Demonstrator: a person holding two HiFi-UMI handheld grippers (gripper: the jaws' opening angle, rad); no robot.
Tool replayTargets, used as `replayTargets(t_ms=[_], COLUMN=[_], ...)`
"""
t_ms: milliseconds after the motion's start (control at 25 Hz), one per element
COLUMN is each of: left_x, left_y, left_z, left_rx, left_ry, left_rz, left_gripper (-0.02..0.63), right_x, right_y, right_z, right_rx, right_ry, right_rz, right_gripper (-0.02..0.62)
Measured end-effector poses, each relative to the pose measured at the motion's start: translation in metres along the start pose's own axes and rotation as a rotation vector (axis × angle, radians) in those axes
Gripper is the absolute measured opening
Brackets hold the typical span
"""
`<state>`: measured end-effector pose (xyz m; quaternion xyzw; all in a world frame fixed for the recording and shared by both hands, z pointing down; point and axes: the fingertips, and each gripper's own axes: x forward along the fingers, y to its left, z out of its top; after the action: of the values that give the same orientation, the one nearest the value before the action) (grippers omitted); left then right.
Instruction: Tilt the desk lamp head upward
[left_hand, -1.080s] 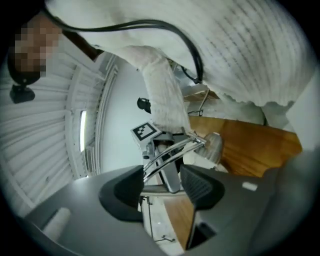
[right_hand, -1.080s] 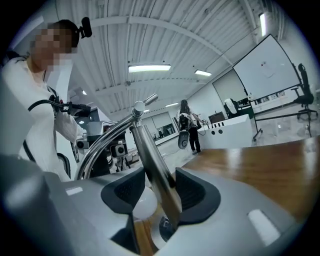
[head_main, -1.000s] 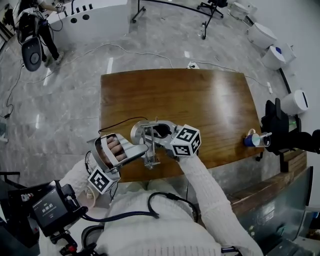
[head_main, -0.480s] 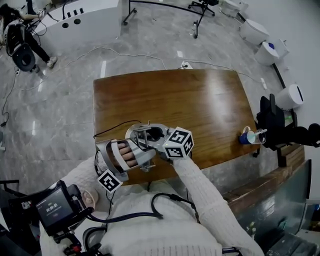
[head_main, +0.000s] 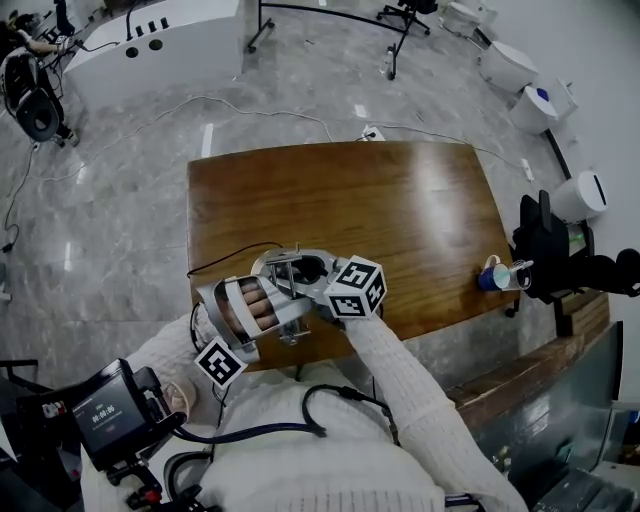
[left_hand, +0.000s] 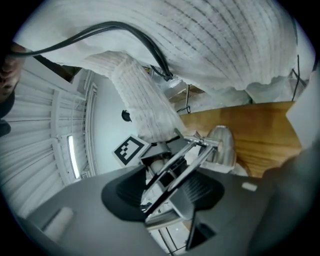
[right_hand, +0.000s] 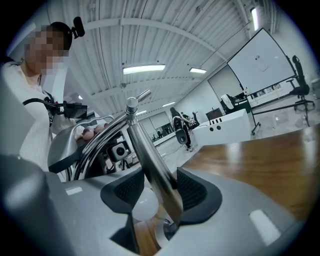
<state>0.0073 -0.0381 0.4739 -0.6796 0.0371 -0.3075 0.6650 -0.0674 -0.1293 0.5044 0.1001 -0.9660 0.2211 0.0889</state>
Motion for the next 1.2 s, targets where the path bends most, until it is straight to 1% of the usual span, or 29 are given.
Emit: replayTargets(t_ms=[240, 480, 840, 920, 960, 1120, 1200], left_x=[0.002, 0.002, -0.001, -0.003, -0.005, -0.014, -0.017], left_y=[-0.002, -0.003, -0.002, 0.002, 0.004, 0.030, 0.040], left_z=[-0.001, -0.005, -0.002, -0.001, 0.000, 0.002, 0.002], left_rx=[-0.034, -0.047, -0.144, -0.194, -0.236, -0.489, -0.588], left_ry=[-0.003, -0.002, -0.042, -0.062, -0.078, -0.182, -0.221], left_rz=[-0.049, -0.106, -0.160, -0.176, -0.188, -0.217, -0.234], left_gripper=[0.222, 0.229, 0.235, 0.236, 0.236, 0.233, 0.231], right_x=[0.001, 0.003, 0.005, 0.005, 0.005, 0.005, 0.005], right_y=[-0.003, -0.006, -0.008, -0.009, -0.009, -0.011, -0.012], right_z=[-0.002, -0.004, -0.006, -0.006, -0.006, -0.006, -0.006], right_rx=[-0.003, 0.004, 0.023, 0.030, 0.032, 0.037, 0.042], right_ry=[0.022, 0.029, 0.023, 0.022, 0.021, 0.014, 0.008], right_rz=[0.018, 0.018, 0.013, 0.016, 0.017, 0.016, 0.017], right_gripper=[0.199, 0.199, 0.202, 0.204, 0.204, 0.204, 0.206])
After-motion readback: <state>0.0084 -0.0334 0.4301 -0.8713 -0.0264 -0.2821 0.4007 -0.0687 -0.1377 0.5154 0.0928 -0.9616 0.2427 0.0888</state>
